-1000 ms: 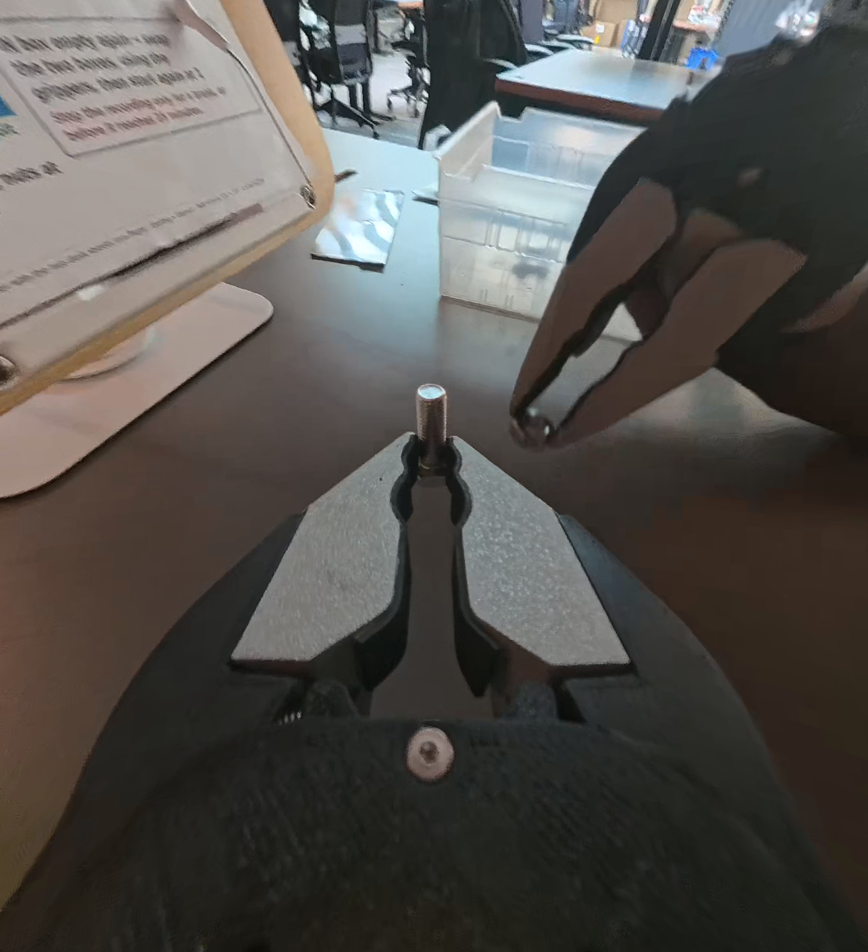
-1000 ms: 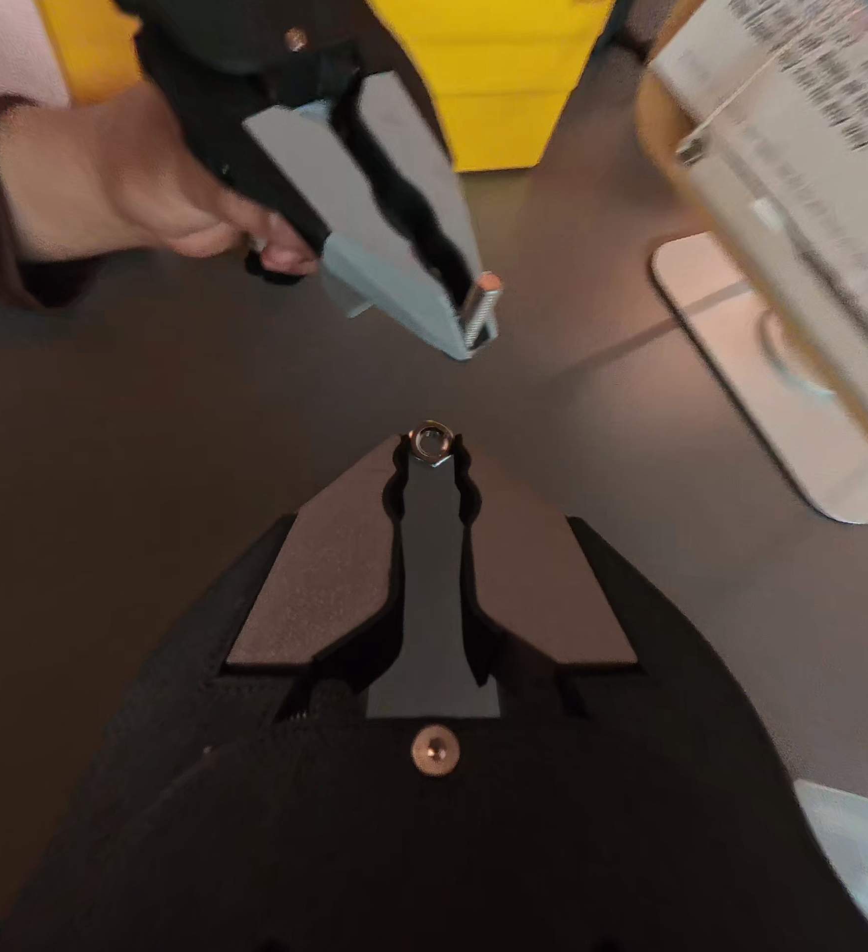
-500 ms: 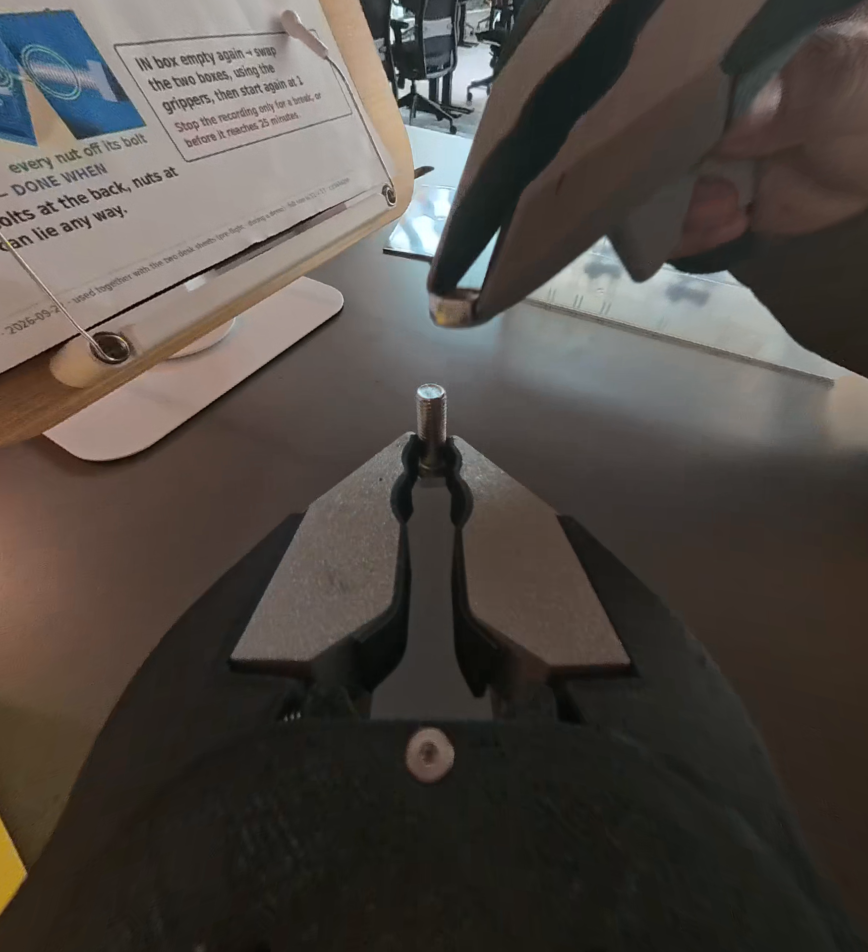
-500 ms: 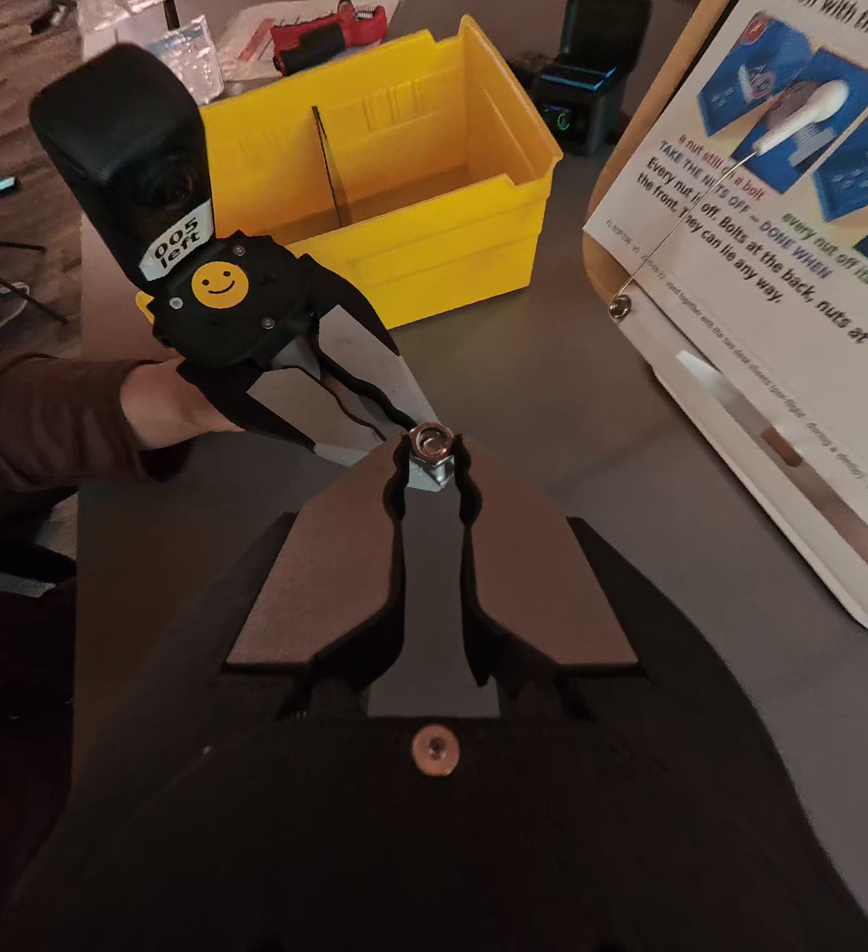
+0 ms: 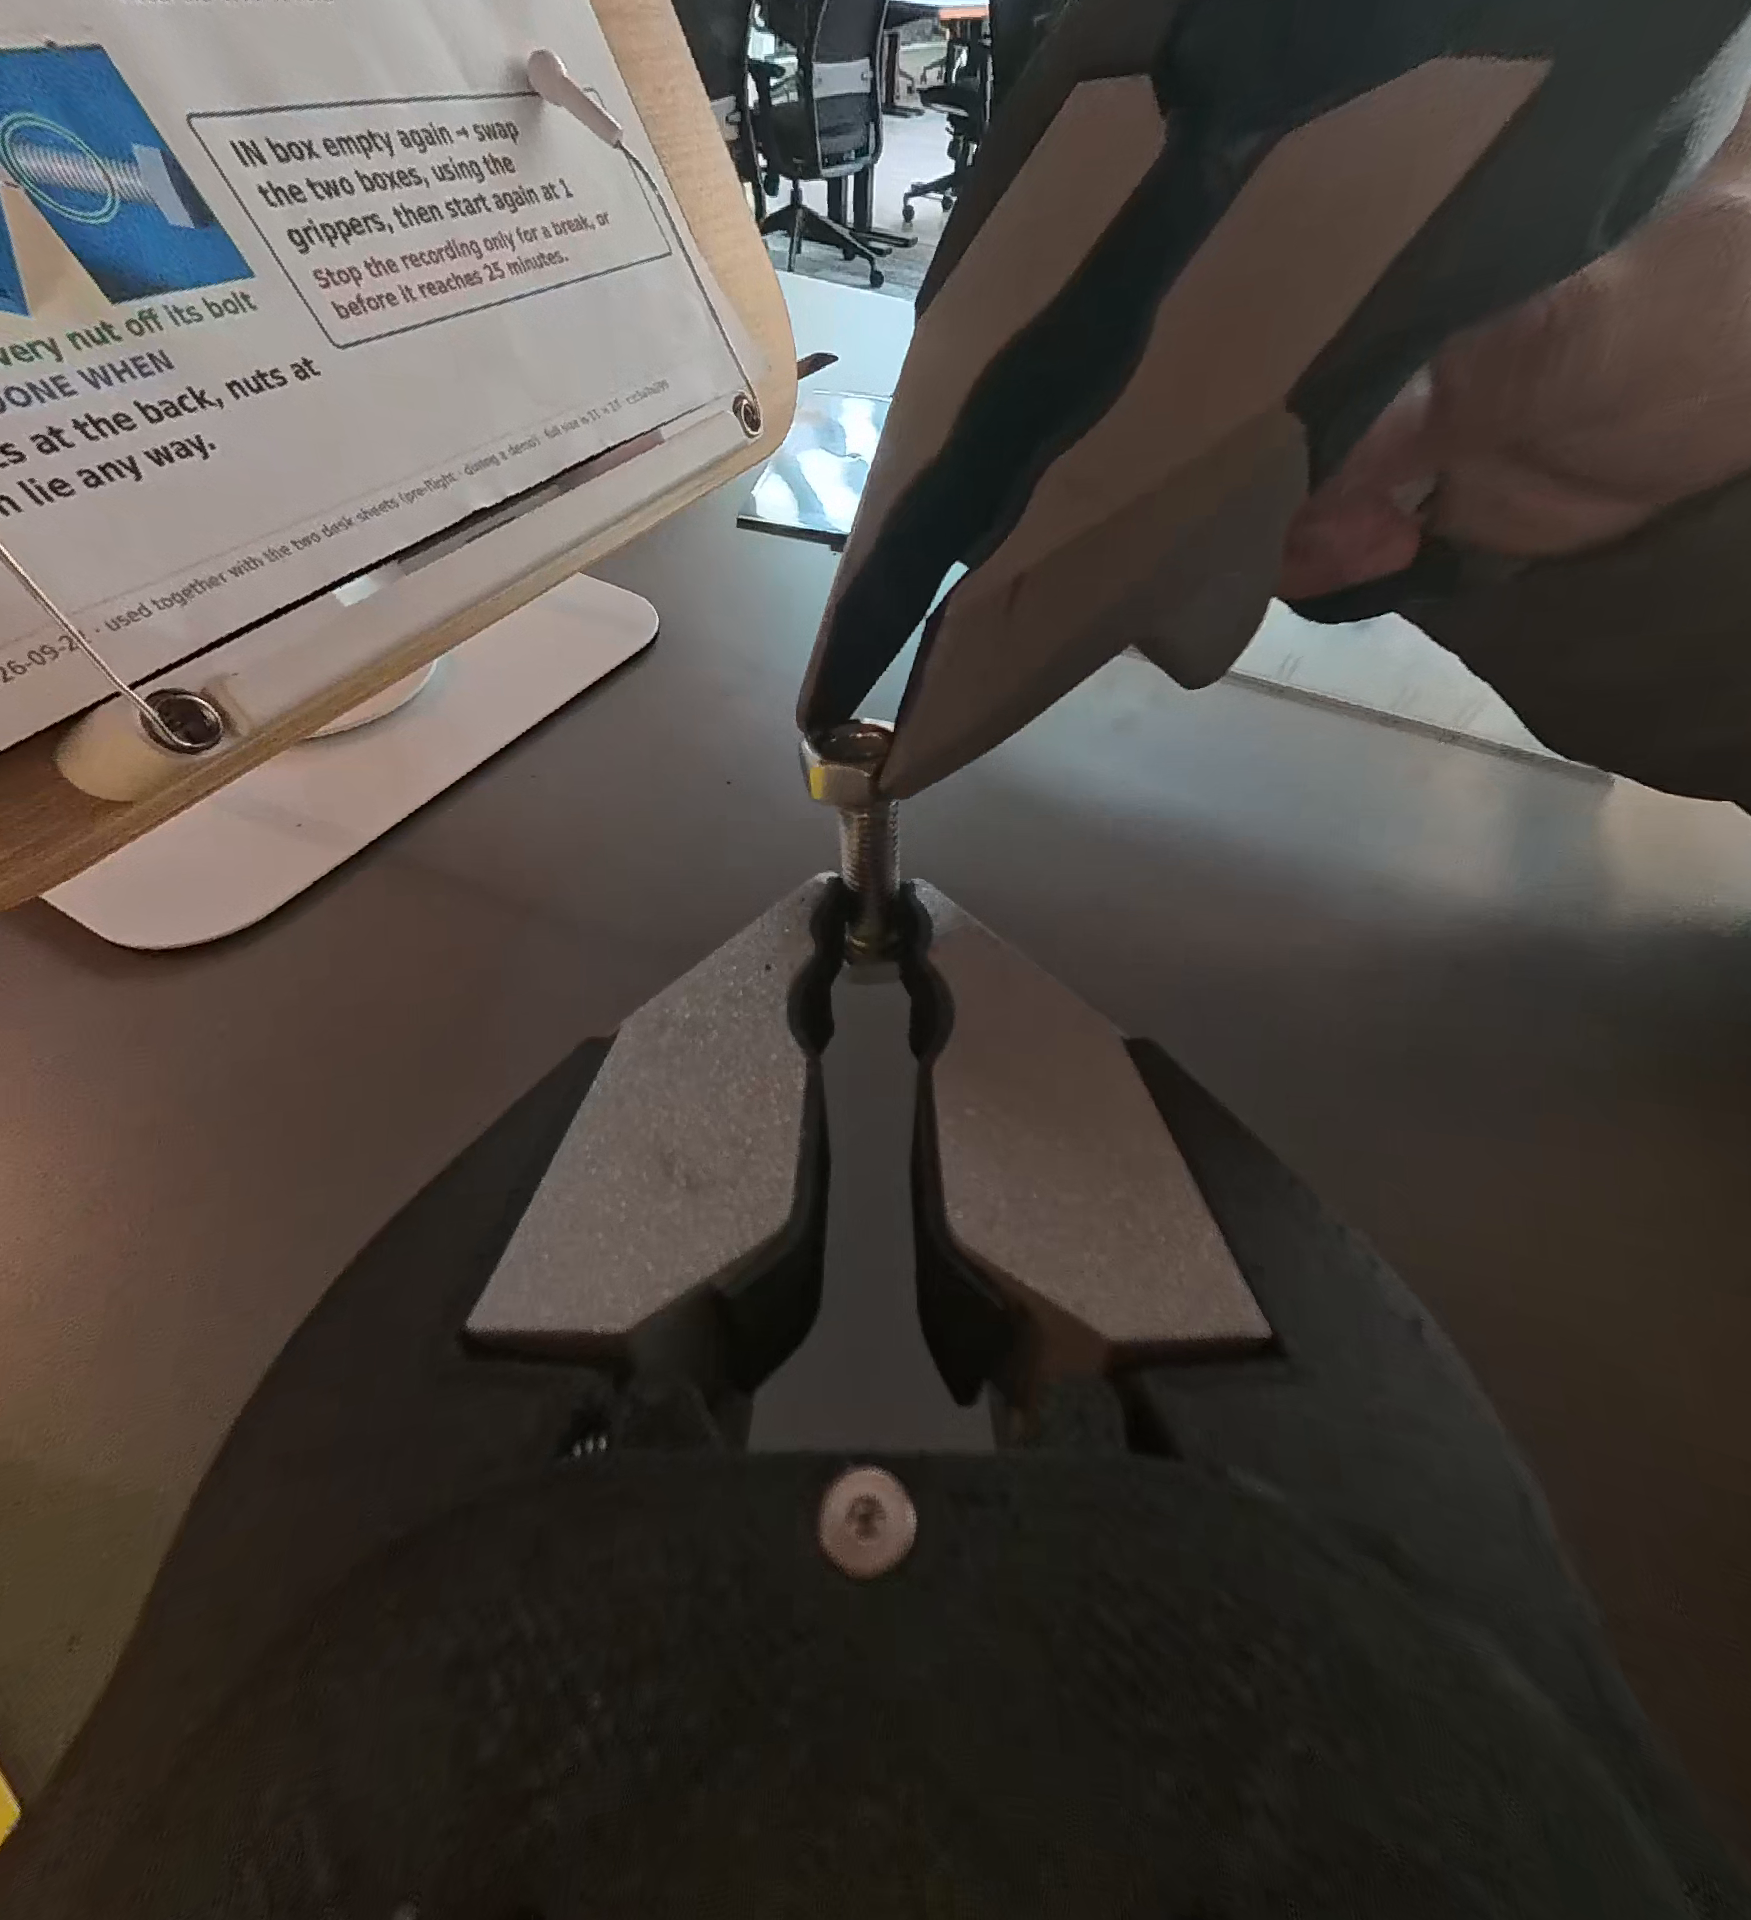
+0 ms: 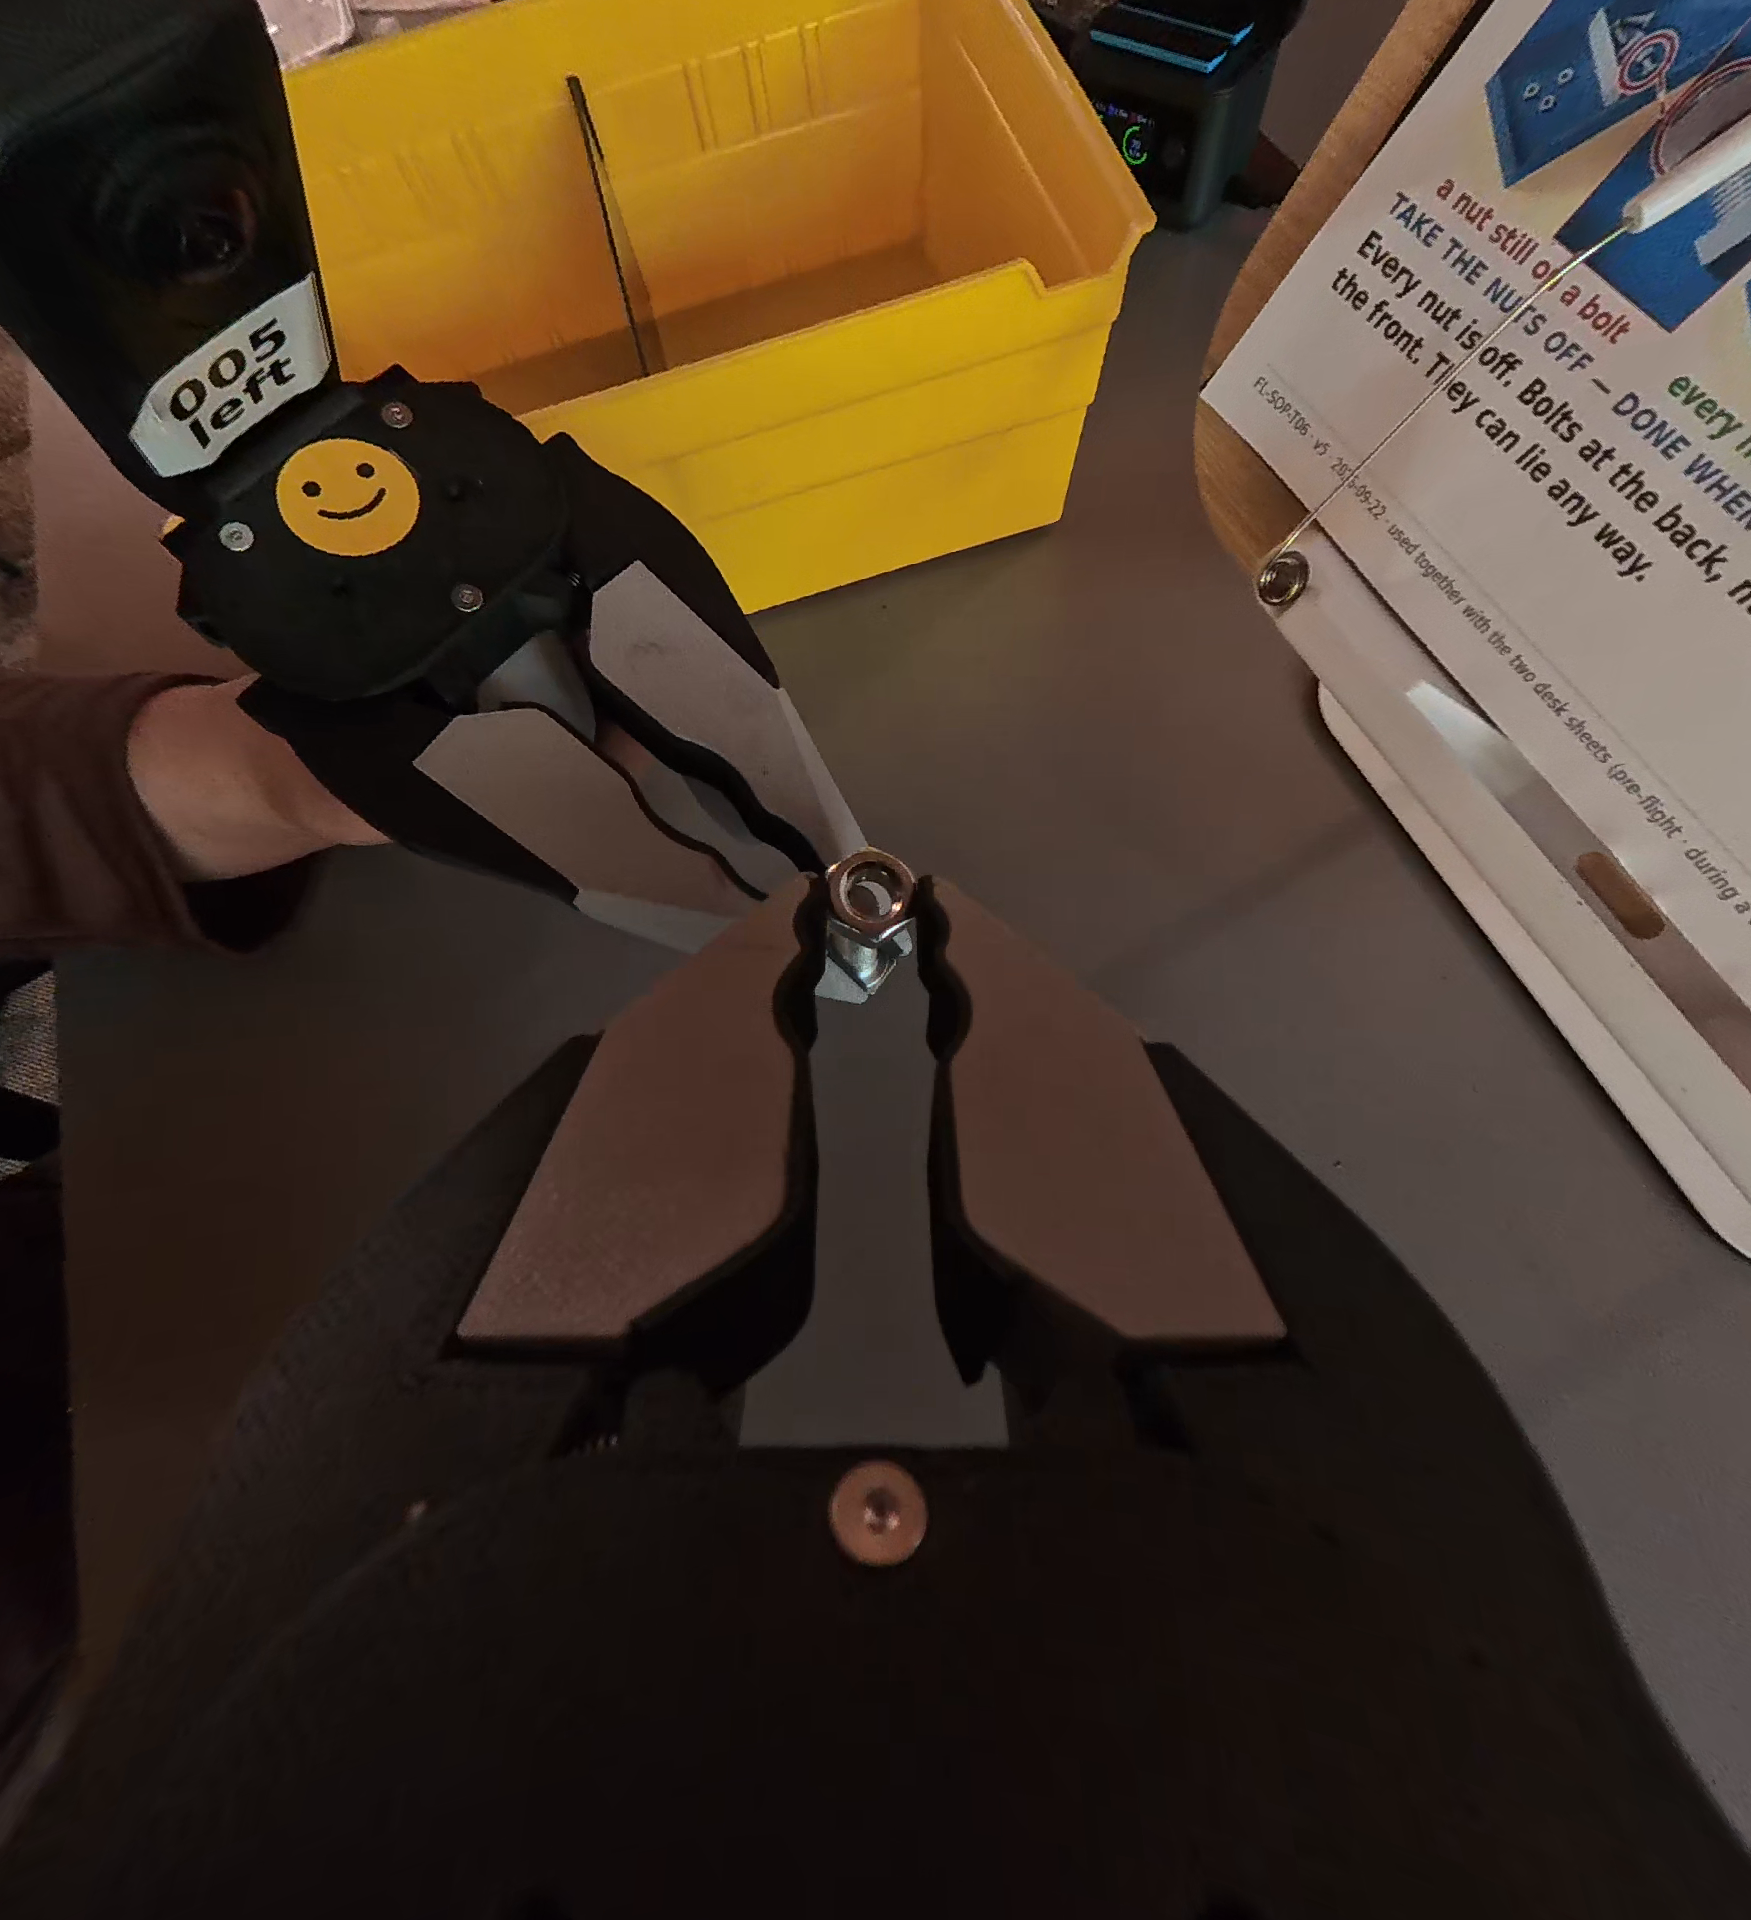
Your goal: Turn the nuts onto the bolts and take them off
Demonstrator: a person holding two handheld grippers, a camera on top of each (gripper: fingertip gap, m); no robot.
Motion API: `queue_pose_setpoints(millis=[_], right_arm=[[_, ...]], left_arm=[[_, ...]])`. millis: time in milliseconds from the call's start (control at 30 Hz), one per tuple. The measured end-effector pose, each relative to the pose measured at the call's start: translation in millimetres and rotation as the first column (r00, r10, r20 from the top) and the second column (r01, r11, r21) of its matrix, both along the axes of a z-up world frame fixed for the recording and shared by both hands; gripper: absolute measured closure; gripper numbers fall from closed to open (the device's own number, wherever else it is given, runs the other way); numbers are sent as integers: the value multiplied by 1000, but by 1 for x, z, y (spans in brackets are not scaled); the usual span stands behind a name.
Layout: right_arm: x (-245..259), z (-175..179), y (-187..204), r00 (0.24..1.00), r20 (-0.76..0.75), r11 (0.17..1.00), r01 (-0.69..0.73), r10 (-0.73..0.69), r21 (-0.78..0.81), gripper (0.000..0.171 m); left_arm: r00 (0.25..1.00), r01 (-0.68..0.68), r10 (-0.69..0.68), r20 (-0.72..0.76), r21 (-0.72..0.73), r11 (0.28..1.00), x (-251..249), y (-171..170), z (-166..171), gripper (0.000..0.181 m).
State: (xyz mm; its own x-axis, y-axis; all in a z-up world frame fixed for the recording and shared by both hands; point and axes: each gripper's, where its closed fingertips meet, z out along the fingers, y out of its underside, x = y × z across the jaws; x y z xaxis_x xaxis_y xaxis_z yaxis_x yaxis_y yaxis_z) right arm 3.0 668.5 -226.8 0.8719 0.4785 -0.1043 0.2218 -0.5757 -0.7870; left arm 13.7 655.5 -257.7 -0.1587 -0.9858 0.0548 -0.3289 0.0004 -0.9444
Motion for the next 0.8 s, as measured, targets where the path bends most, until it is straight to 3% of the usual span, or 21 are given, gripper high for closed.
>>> queue_pose_setpoints(millis=[433,800], right_arm=[[-2,-1,-1,999,27,1000,18,-18,-9,158],[2,-4,-1,989,31,989,143,-142,-22,158]], left_arm=[[1000,-25,25,-2,54,998,0,2,0,174],[995,-100,103,-13,155,983,2,7,-2,174]])
